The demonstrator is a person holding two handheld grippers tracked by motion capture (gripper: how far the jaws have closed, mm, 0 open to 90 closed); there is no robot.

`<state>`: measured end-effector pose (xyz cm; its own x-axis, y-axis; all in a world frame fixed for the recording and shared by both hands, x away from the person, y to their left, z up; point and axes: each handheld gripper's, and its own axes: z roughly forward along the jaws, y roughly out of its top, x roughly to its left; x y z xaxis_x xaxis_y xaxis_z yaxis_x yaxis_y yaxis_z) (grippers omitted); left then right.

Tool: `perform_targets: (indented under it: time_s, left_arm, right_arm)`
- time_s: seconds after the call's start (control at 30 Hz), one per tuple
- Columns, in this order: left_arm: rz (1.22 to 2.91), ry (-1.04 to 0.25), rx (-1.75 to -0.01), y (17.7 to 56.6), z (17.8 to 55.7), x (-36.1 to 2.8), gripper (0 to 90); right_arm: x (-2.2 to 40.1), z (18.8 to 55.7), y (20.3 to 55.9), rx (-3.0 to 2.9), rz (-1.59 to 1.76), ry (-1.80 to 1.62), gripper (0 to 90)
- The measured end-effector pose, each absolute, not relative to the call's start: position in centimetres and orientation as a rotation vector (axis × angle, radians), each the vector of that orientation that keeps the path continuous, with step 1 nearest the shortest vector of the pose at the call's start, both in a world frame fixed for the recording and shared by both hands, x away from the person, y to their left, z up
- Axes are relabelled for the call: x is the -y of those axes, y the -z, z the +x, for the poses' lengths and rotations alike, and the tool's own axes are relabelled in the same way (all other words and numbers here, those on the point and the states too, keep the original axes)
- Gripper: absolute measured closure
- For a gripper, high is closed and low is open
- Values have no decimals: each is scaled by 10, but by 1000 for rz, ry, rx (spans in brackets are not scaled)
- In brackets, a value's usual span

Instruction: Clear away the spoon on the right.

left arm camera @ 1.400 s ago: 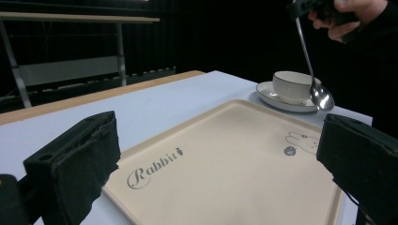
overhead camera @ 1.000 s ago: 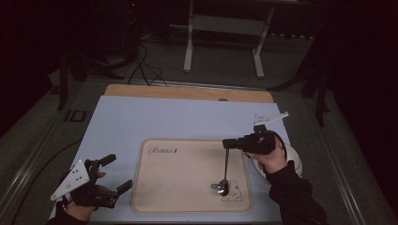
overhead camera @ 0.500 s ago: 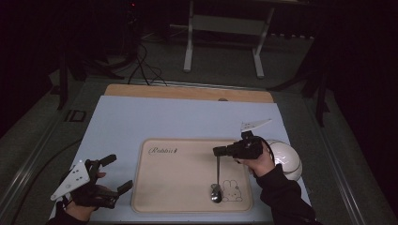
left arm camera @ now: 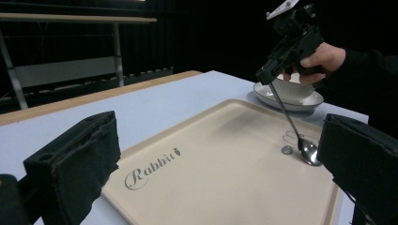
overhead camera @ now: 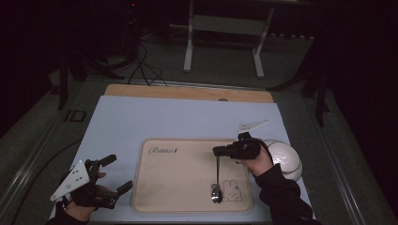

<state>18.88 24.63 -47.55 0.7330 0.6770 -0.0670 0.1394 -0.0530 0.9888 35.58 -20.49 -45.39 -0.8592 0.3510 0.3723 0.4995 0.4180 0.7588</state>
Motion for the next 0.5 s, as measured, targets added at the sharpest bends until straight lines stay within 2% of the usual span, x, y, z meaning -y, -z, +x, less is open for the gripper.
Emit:
perform_targets:
  time_s: [0.5]
  left_arm:
    - [1598,-494,-672,476,189,-245,0]
  right_arm:
    - [202,362,466,2660,-863,1336,748]
